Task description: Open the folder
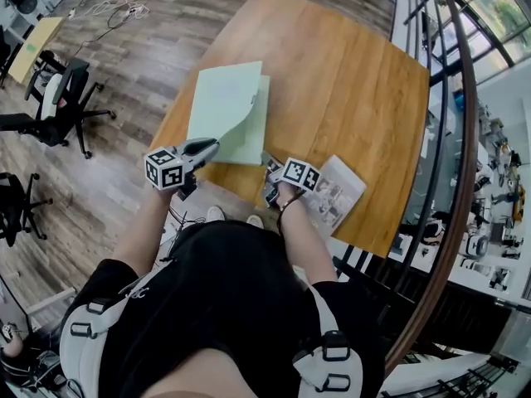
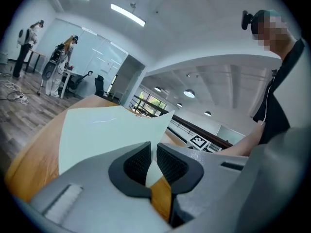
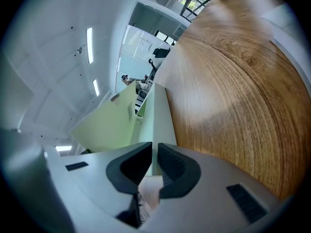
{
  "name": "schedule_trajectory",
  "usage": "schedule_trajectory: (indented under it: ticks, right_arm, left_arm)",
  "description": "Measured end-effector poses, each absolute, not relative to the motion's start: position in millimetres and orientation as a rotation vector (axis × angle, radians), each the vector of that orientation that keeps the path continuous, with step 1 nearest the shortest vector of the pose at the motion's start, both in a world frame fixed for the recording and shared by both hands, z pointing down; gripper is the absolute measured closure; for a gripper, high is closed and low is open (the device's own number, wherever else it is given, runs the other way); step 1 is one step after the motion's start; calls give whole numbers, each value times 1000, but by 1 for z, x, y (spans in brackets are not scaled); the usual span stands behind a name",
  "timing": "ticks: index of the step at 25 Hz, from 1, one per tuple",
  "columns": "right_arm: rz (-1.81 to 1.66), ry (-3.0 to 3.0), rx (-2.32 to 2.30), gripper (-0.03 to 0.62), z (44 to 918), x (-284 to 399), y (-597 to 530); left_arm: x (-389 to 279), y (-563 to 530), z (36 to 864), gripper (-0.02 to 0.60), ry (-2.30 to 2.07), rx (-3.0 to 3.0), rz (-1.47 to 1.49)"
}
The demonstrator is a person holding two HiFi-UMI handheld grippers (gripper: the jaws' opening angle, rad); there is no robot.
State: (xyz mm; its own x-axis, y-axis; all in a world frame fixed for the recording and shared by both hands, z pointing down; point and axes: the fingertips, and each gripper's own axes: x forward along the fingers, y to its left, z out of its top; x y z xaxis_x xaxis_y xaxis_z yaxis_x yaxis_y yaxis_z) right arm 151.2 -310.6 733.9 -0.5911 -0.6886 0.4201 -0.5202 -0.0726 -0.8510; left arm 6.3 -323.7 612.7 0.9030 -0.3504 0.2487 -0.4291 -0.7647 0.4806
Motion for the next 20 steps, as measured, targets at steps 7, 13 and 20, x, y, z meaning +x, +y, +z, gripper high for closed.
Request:
schedule_trajectory:
  ticks: [7,13,20]
  right_arm:
    - [-1731,2102,-1418,554,732,150,-310]
    - [-1706,2140,-1467,556,732,150,-309]
    - [-1700,2150,-1495,556,730,150,-308]
  left_arm:
    - [-69,-333,576,564,-858,2508,7]
    - [-139,-340,569,580,-1192,2463,-77]
    - [-227,-346,606,581,-1517,2166,-154]
